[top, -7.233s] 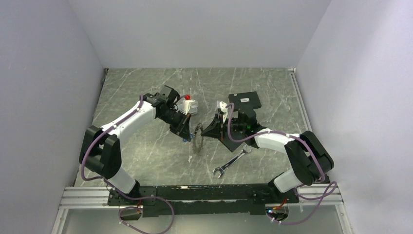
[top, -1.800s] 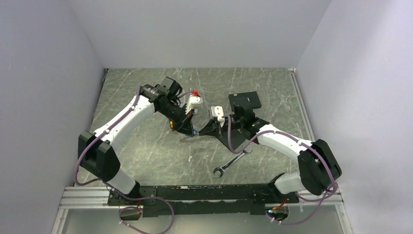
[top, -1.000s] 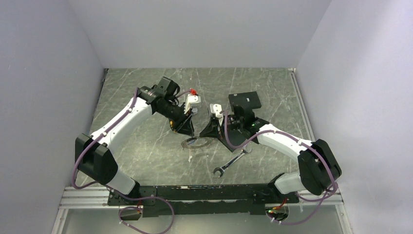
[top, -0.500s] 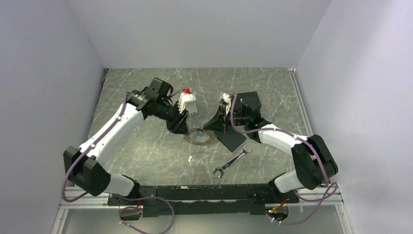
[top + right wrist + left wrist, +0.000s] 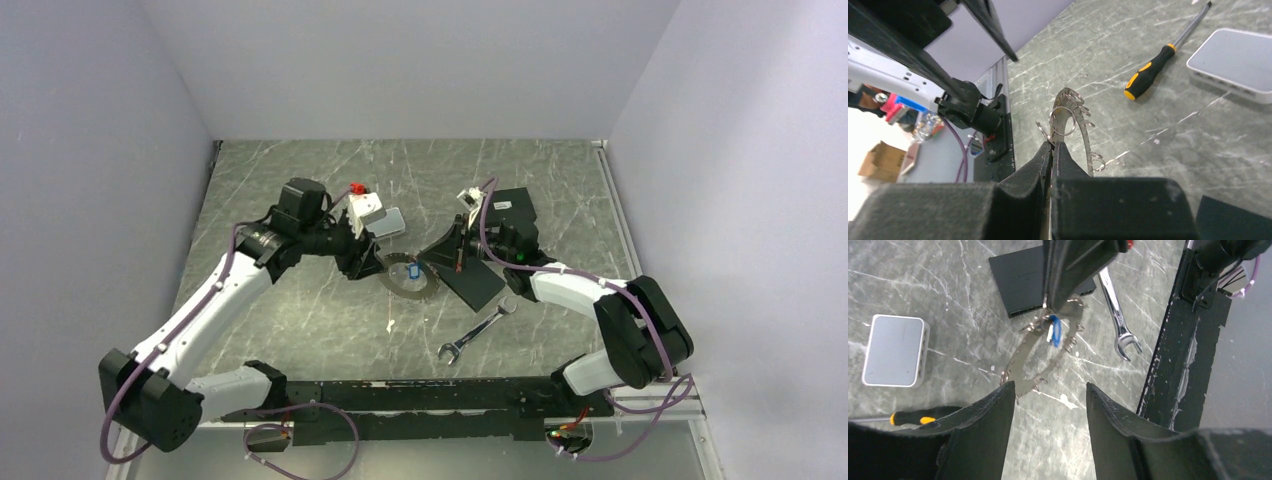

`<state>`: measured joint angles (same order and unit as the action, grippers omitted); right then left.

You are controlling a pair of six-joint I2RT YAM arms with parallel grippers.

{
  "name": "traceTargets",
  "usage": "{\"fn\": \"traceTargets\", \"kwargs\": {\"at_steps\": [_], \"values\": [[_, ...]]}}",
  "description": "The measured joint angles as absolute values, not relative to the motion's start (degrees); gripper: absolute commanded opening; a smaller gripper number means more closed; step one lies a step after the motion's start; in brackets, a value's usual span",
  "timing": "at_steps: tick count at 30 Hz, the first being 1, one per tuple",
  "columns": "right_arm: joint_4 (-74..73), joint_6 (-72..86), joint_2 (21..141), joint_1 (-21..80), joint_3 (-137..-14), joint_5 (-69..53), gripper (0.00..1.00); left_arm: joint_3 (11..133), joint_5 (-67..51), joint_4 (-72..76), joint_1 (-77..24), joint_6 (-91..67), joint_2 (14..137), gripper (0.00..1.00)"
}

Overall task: Remove the keys from the keyring
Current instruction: Remove the key from the keyring.

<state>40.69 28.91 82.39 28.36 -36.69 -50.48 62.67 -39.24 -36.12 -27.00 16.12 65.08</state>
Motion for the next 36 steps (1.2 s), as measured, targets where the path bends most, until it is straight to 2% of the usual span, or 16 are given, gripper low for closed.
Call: {"fn": "traceTargets", "kwargs": {"at_steps": [12,36], "values": [[48.88,45.21,82.41,28.38,-33.58,-46.44,0.0,55.68,-39.13,-19.51,-30.17,11.42,70.35,0.5],[54.76,57.76,83.18,28.25,-32.05,-41.1,0.0,50.3,-39.13,-2.57,-32.86,3.84,74.24,0.52]]}}
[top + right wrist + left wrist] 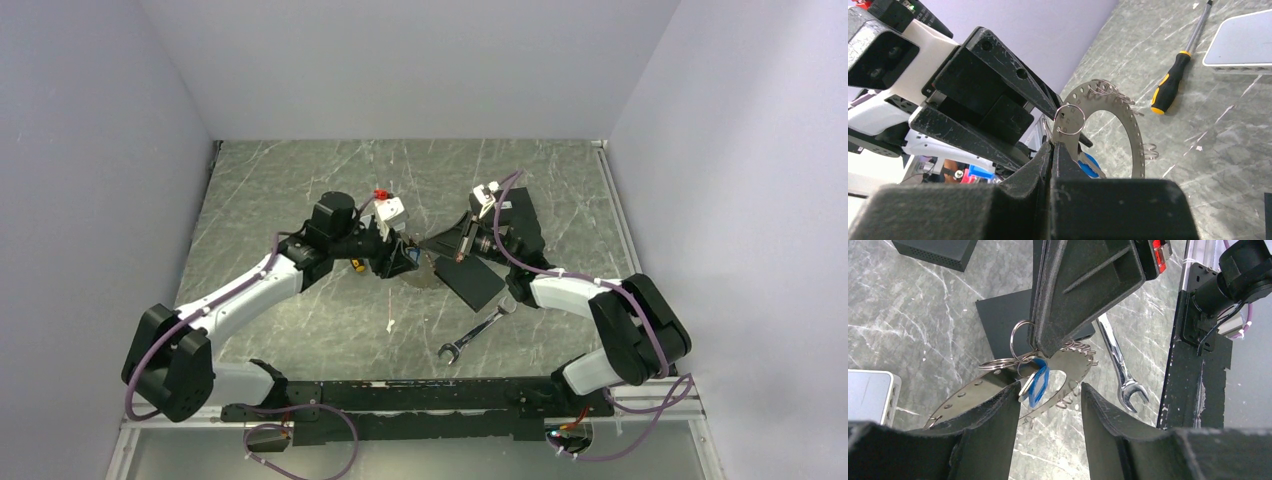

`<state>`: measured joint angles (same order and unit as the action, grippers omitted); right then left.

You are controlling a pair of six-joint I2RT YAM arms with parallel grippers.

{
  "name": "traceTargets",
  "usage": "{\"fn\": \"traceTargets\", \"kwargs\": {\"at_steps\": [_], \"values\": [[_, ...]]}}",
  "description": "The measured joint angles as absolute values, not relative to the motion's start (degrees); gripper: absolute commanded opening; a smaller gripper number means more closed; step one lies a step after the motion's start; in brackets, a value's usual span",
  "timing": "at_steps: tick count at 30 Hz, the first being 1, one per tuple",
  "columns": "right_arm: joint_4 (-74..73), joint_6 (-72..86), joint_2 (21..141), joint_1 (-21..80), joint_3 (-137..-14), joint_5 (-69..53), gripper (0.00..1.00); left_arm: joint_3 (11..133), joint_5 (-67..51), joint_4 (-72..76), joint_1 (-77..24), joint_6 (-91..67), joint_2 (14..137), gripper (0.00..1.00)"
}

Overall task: Remove the keys from the keyring
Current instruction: Remove the key from the keyring.

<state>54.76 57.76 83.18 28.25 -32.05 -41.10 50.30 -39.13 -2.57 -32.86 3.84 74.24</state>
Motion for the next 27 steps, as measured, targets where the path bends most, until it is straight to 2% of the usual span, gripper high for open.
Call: {"fn": "traceTargets", "kwargs": {"at_steps": [8,14,17,22,27], "values": [[57.3,59.66,83.7,28.62,-31.51,-40.58,0.0,49.08,-38.44,-0.1,-33.56,2.07,75.11,0.5],[58.08,60.27,83.72,28.77,-31.42,-40.34,0.0,48.86,-37.17,2.33,-33.56,-0.89,75.59,0.41],[58.63,60.29,83.79,28.97,-31.4,-40.21,0.0,48.84,-37.04,2.87,-33.58,-1.98,75.64,0.28],[59.72,60.29,83.9,29.23,-31.4,-39.88,0.0,48.66,-37.17,3.44,-33.69,-3.05,75.85,0.0],[59.57,59.79,83.9,29.19,-31.33,-39.72,0.0,48.66,-37.23,2.61,-33.74,-2.68,75.81,0.0]]}}
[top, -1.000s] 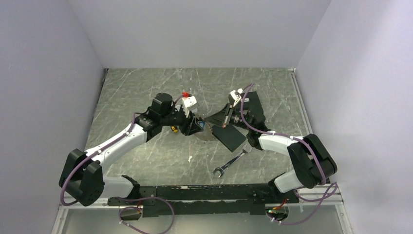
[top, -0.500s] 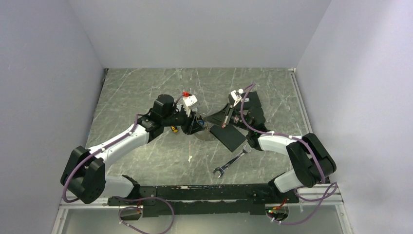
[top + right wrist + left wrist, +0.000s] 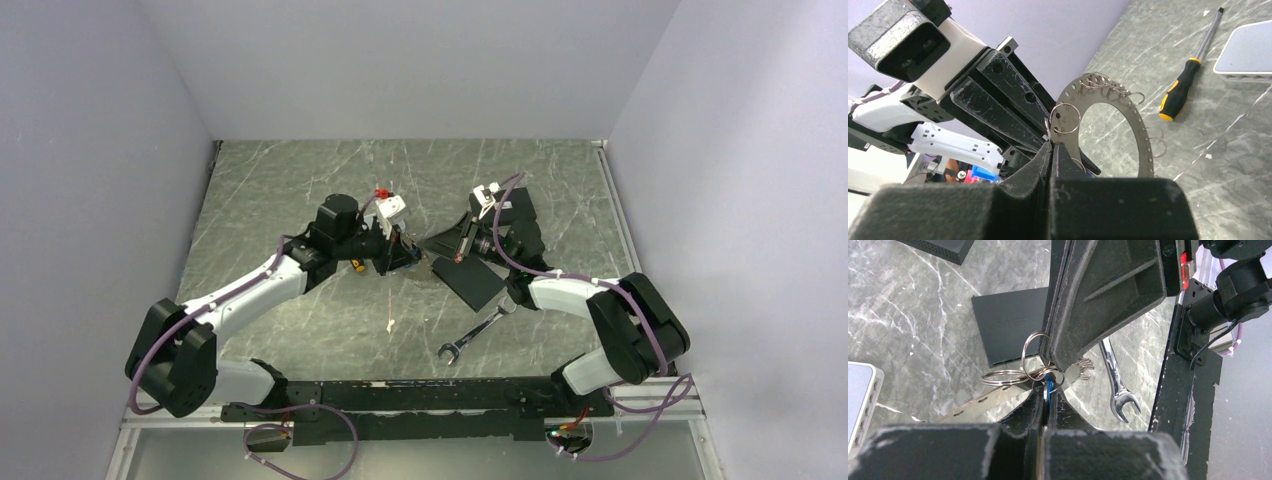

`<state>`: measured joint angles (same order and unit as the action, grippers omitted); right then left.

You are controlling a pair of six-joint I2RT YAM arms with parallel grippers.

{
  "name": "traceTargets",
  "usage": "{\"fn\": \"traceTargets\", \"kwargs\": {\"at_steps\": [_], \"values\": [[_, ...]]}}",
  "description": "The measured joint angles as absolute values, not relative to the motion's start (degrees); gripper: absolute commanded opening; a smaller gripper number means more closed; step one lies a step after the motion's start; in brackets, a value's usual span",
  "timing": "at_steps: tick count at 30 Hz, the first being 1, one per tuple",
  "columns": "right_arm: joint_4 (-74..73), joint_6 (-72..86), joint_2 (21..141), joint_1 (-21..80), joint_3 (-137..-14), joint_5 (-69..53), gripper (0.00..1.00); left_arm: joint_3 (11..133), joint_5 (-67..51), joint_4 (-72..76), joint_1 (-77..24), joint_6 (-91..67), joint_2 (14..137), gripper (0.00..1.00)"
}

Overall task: Remove the keys from the keyring
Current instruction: Remove the key from the keyring.

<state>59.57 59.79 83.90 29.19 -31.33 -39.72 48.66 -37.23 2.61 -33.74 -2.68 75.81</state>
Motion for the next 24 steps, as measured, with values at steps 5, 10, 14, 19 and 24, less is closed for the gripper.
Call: {"fn": "traceTargets", "kwargs": {"at_steps": [5,10,14,19,24], "values": [[58.92,57.87,83.9,28.23,-31.09,-41.17,0.0,51.4,-37.23,-4.54,-33.56,0.93,75.22,0.0],[58.19,54.96,83.88,27.81,-31.09,-42.76,0.0,55.92,-37.52,-12.58,-33.28,6.24,73.67,0.0],[57.89,52.97,83.24,27.97,-31.09,-43.83,0.0,58.13,-37.54,-17.63,-33.23,8.97,73.34,0.0],[56.51,51.29,82.78,28.42,-31.09,-44.25,0.0,59.68,-36.99,-21.71,-33.26,11.33,73.34,0.0],[56.27,49.52,82.26,28.62,-31.09,-44.51,0.0,61.56,-36.27,-24.75,-33.3,12.88,73.82,0.0]]}}
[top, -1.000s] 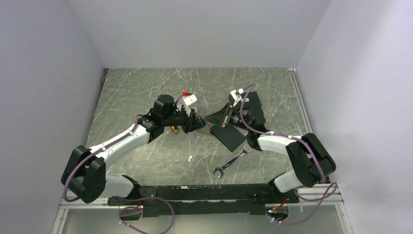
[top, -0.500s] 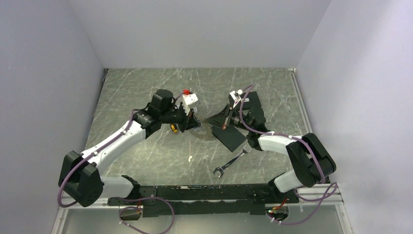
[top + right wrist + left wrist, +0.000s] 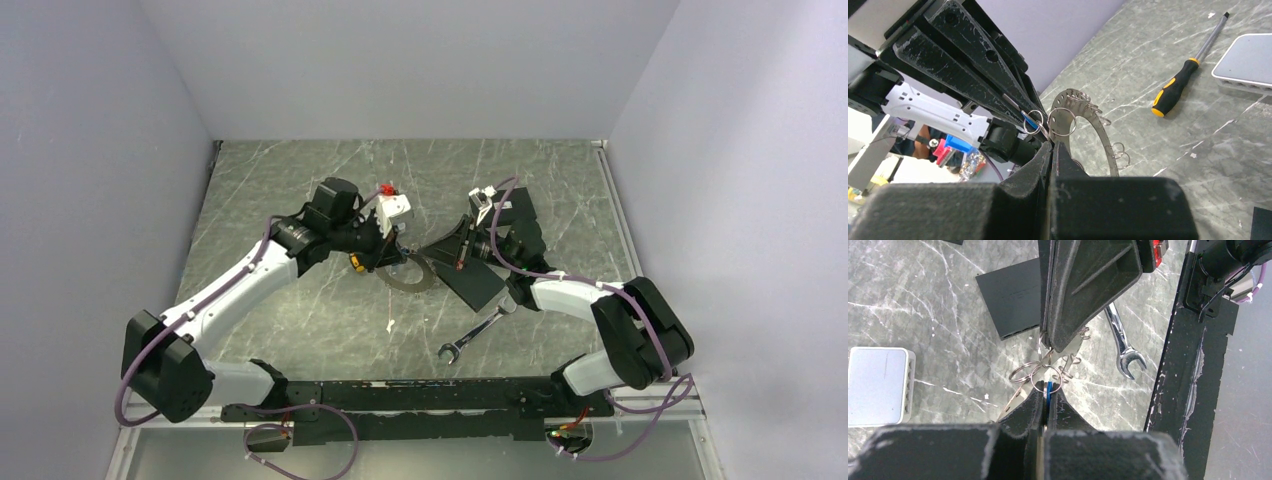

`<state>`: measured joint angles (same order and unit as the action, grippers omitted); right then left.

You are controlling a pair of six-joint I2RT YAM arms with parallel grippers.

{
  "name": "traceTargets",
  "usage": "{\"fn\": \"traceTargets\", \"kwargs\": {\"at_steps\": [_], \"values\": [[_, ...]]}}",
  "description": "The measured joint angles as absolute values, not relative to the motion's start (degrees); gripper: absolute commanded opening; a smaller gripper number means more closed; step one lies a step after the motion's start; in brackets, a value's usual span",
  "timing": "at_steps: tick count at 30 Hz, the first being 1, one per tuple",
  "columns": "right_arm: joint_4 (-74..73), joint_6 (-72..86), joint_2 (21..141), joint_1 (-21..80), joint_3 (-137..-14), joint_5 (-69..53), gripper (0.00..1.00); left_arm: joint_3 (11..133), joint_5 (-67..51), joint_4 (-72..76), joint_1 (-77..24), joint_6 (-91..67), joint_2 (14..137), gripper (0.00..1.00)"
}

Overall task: Remove the keys from the keyring
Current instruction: Remove the key from the keyring.

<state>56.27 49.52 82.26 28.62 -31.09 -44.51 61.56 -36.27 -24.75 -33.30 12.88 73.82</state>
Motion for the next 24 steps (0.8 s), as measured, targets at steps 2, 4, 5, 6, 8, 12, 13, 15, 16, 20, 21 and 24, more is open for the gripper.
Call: {"fn": "traceTargets", "kwargs": {"at_steps": [2,4,5,6,8,12,13,15,16,20,21,24], "values": [[56.45,48.4,82.21,28.6,-31.09,-45.04,0.0,62.46,-36.12,-25.96,-33.28,13.17,74.24,0.0],[56.62,47.2,82.06,28.6,-31.09,-45.56,0.0,63.57,-36.16,-27.4,-33.19,13.8,74.81,0.0],[56.66,46.44,81.91,28.6,-31.09,-45.65,0.0,64.12,-36.16,-27.99,-33.08,13.93,75.11,0.0],[56.71,45.87,81.78,28.6,-31.09,-45.76,0.0,64.53,-36.23,-28.49,-32.97,14.0,75.37,0.0],[56.9,44.51,81.62,28.58,-31.09,-46.06,0.0,65.71,-36.67,-29.8,-32.62,14.17,76.18,0.0],[57.36,41.93,81.62,28.58,-31.09,-46.96,0.0,67.66,-37.67,-32.12,-32.12,14.22,77.56,0.0],[57.56,41.45,81.62,28.53,-31.09,-47.13,0.0,68.01,-37.91,-32.51,-31.97,14.15,77.87,0.0],[58.41,40.16,81.62,28.49,-31.09,-47.7,0.0,68.84,-38.61,-33.8,-31.53,14.04,78.5,0.0],[58.63,39.66,81.62,28.47,-31.09,-48.01,0.0,69.38,-39.09,-34.54,-31.24,14.0,78.91,0.0],[59.46,37.12,81.6,28.25,-31.07,-49.01,0.0,71.09,-40.4,-36.8,-30.33,13.8,80.36,0.0],[59.57,36.45,81.6,28.23,-31.07,-49.32,0.0,71.48,-40.91,-37.41,-30.22,13.8,80.64,0.0],[59.64,34.54,81.6,28.25,-31.07,-50.19,0.0,72.29,-42.24,-38.57,-30.06,13.8,81.17,0.0]]}}
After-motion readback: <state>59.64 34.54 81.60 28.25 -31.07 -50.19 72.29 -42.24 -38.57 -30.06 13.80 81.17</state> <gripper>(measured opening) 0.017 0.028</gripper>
